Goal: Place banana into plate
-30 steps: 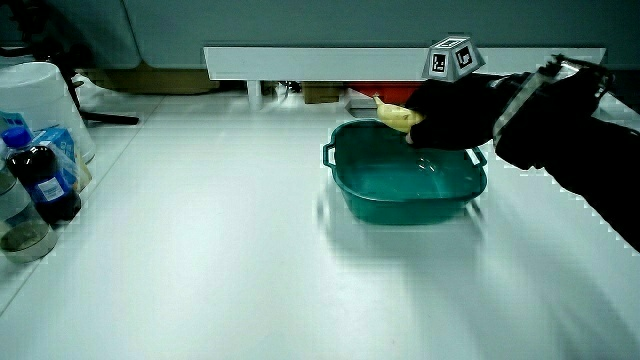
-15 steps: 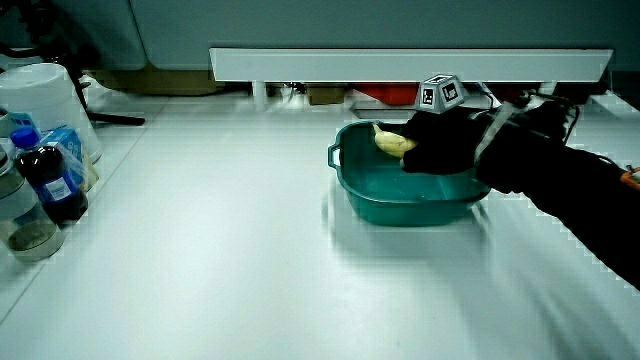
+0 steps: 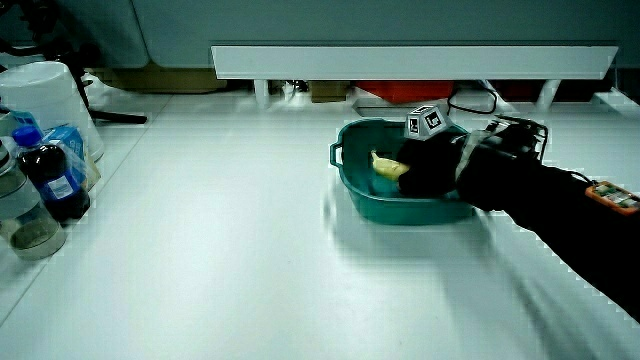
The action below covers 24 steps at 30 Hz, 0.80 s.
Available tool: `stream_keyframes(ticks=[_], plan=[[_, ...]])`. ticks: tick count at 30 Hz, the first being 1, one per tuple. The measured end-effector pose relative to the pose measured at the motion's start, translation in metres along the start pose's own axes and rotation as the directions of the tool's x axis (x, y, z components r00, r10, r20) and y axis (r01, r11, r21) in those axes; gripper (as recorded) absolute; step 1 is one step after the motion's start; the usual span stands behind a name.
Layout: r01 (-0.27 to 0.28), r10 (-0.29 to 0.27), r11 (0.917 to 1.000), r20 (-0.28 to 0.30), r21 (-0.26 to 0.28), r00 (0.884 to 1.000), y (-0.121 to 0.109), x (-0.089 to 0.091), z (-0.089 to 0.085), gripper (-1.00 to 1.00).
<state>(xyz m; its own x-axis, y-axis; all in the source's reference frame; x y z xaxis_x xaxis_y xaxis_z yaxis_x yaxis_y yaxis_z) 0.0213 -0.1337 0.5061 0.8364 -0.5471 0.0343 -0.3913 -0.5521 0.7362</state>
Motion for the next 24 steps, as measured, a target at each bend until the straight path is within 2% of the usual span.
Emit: stream_keyframes(ticks=[1,2,3,6,8,11,12,13,14,16,17,18,20,23,24], plan=[[-0.002,0.001,0.9999,0.005,0.016,1.000,-0.001,-0.001,0.000,0.00],[0.002,-0.002,1.0000,0.008,-0.007,1.000,0.001,0.000,-0.003,0.00],[0.005,-0.005,0.9998,0.011,0.018,1.000,0.001,-0.001,-0.003,0.00],[-0.006,0.006,0.9999,0.002,-0.016,1.000,0.004,-0.002,-0.010,0.00],[0.016,-0.015,0.9986,0.021,-0.050,1.000,0.011,-0.002,-0.018,0.00],[0.032,-0.029,0.9974,0.034,-0.065,0.999,0.014,-0.002,-0.023,0.00],[0.044,-0.041,0.9946,0.034,-0.094,0.999,0.016,-0.001,-0.025,0.00],[0.033,-0.031,0.9970,0.035,-0.070,0.999,0.013,-0.002,-0.023,0.00],[0.027,-0.025,0.9965,0.028,-0.079,0.999,0.015,-0.002,-0.024,0.00],[0.053,-0.050,0.9947,0.042,-0.088,0.998,0.015,-0.003,-0.024,0.00],[0.034,-0.032,0.9966,0.034,-0.075,0.999,0.014,-0.004,-0.023,0.00],[0.024,-0.020,0.9951,0.034,-0.096,0.999,0.016,-0.005,-0.025,0.00],[0.030,-0.027,0.9974,0.047,-0.066,0.999,0.014,-0.007,-0.025,0.00],[0.049,-0.045,0.9962,0.054,-0.073,0.998,0.015,-0.008,-0.029,0.00],[0.062,-0.059,0.9970,0.061,-0.045,0.996,0.015,-0.007,-0.029,0.00]])
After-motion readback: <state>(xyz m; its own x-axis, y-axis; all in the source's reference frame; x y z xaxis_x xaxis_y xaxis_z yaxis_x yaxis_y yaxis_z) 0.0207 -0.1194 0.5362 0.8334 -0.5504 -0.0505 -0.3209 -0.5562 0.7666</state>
